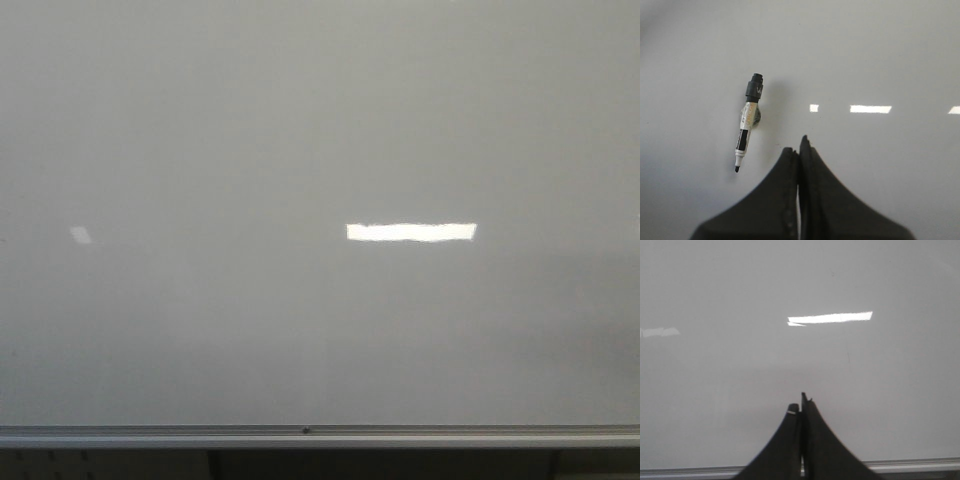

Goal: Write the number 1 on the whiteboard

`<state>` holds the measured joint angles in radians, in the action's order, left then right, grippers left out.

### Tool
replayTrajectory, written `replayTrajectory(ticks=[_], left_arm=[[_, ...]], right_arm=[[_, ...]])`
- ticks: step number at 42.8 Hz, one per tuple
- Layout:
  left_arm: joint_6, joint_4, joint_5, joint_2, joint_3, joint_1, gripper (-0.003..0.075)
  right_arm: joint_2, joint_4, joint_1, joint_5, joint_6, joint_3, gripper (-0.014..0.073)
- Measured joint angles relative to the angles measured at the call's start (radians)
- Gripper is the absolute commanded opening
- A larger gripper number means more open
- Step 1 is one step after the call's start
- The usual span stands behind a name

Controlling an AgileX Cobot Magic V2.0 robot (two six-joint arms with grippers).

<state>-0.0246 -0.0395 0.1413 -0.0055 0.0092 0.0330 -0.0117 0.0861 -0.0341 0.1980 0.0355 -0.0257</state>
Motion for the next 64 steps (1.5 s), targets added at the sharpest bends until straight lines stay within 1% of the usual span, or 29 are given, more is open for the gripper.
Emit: replayTrajectory(ticks=[54, 60, 64], left_arm=[[0.000, 0.000, 0.000, 0.000, 0.000, 0.000, -0.0020], [0.000, 0.000, -0.041, 0.000, 0.000, 0.000, -0.0020], [0.000, 0.000, -0.133, 0.000, 0.000, 0.000, -0.0020]], right_arm=[[0.000, 0.000, 0.000, -0.003, 0.000, 0.000, -0.0088], [0.000, 0.000, 0.000, -0.041, 0.000, 0.000, -0.0088], [0.000, 0.000, 0.000, -0.045, 0.000, 0.018, -0.0088]])
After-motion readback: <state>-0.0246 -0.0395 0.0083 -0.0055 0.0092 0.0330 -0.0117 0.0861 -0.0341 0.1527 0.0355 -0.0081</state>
